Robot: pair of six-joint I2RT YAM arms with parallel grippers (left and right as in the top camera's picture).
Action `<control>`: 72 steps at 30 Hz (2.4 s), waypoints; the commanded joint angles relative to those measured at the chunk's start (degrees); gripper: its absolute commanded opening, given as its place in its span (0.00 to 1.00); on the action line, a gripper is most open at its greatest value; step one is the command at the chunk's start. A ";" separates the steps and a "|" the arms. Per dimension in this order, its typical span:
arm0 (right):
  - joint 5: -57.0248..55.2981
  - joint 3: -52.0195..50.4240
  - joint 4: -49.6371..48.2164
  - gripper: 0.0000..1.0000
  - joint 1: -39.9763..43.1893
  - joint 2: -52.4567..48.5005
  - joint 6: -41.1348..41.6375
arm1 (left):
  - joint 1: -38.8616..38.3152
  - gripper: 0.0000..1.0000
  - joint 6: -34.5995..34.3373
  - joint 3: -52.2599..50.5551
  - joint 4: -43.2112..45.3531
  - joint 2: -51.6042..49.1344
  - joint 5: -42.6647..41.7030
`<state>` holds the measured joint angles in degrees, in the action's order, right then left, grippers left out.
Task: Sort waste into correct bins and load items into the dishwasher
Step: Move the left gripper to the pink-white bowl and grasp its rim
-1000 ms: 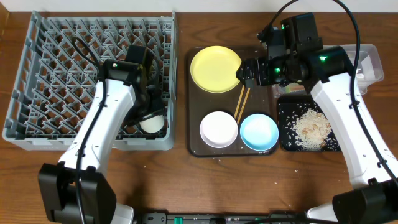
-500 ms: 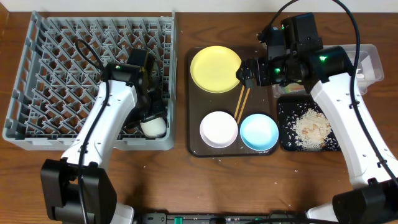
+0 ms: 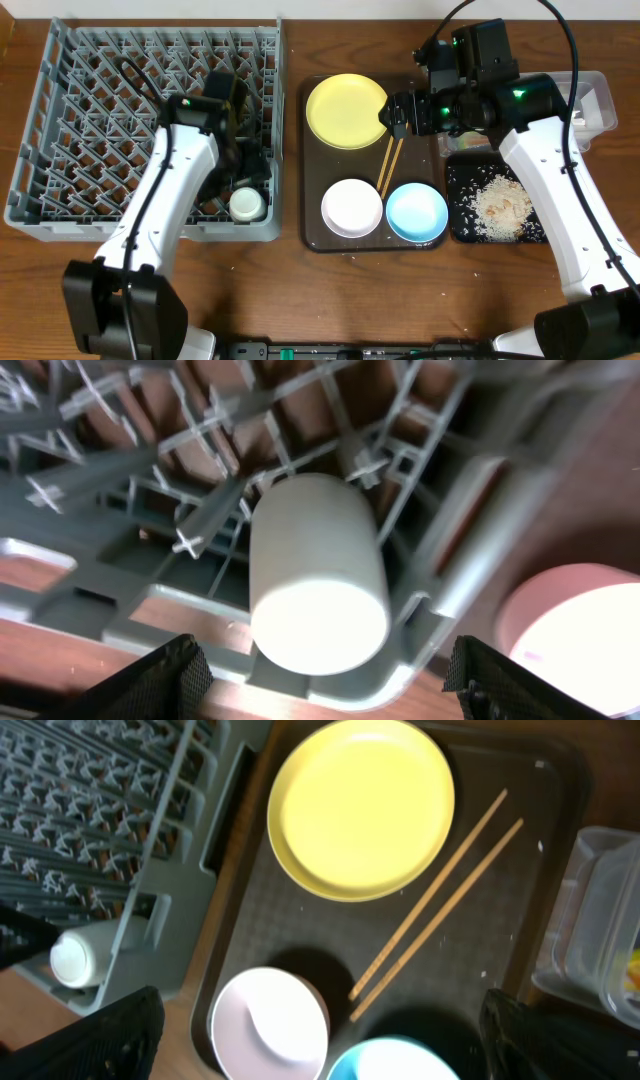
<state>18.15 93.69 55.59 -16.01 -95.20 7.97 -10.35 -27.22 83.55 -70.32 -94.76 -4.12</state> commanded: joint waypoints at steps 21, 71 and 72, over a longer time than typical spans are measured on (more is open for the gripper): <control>-4.63 0.22 -2.21 0.94 -0.72 -0.55 4.87 | -8.70 0.81 4.26 10.62 5.09 2.21 -3.76; -13.86 4.31 7.89 0.92 18.12 13.77 2.67 | -23.76 0.77 4.55 -9.44 24.33 -10.32 6.01; -13.86 4.02 8.59 0.92 19.04 13.70 2.67 | -23.76 0.76 4.74 -9.44 24.39 -10.51 5.55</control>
<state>5.39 98.30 62.94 0.69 -79.77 10.24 -34.02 -23.66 74.28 -46.00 -104.77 0.45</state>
